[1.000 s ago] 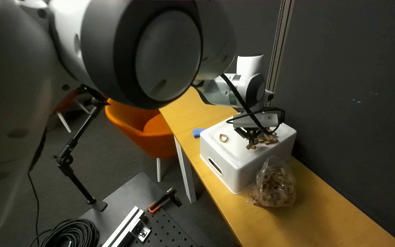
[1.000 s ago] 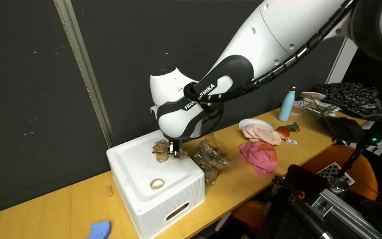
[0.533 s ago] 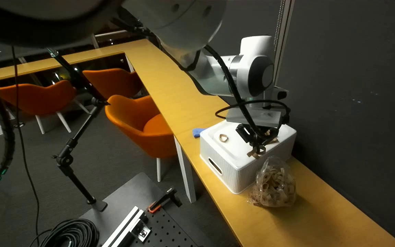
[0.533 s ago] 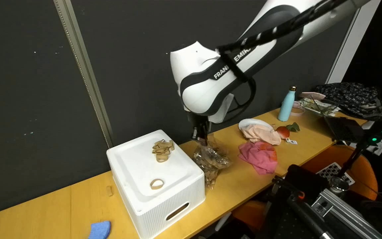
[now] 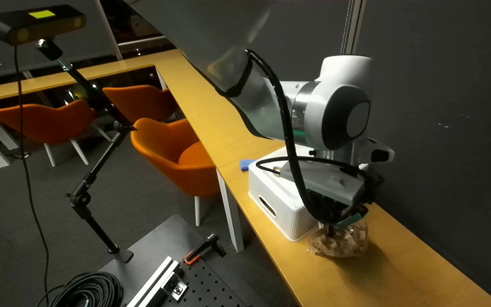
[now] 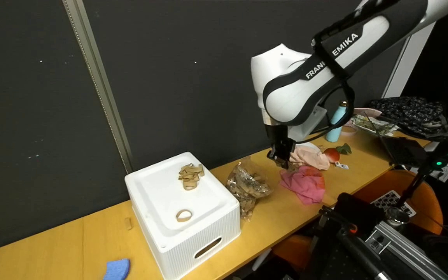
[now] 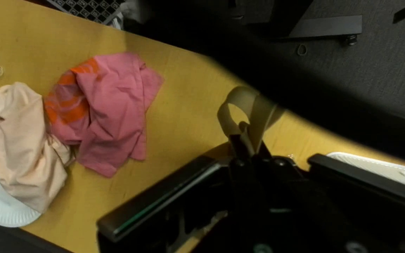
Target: Put the rubber bands inside the plastic
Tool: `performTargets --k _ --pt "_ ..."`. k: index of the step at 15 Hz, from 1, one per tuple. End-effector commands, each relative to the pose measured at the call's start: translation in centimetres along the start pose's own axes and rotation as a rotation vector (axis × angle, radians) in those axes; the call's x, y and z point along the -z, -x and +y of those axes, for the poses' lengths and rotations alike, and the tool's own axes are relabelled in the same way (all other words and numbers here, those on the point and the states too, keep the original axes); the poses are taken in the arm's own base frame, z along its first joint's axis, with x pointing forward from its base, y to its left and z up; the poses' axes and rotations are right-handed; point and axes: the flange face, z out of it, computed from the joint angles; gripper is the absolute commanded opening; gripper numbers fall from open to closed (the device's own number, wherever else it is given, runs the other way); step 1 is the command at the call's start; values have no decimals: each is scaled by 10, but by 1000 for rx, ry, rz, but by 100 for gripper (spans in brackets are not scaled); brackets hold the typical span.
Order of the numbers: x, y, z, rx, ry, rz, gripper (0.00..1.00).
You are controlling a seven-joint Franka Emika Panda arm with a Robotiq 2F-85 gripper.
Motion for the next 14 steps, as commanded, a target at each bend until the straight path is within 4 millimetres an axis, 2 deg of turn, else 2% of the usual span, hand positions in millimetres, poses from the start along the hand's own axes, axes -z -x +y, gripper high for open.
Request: performTargets --k 1,3,8,14 --pt "-15 -8 23 -59 -10 6 2" --pt "-23 -22 18 -51 -14 11 2" --pt "-43 -65 -17 28 -9 25 2" --pt "-60 -107 -20 85 -1 78 2"
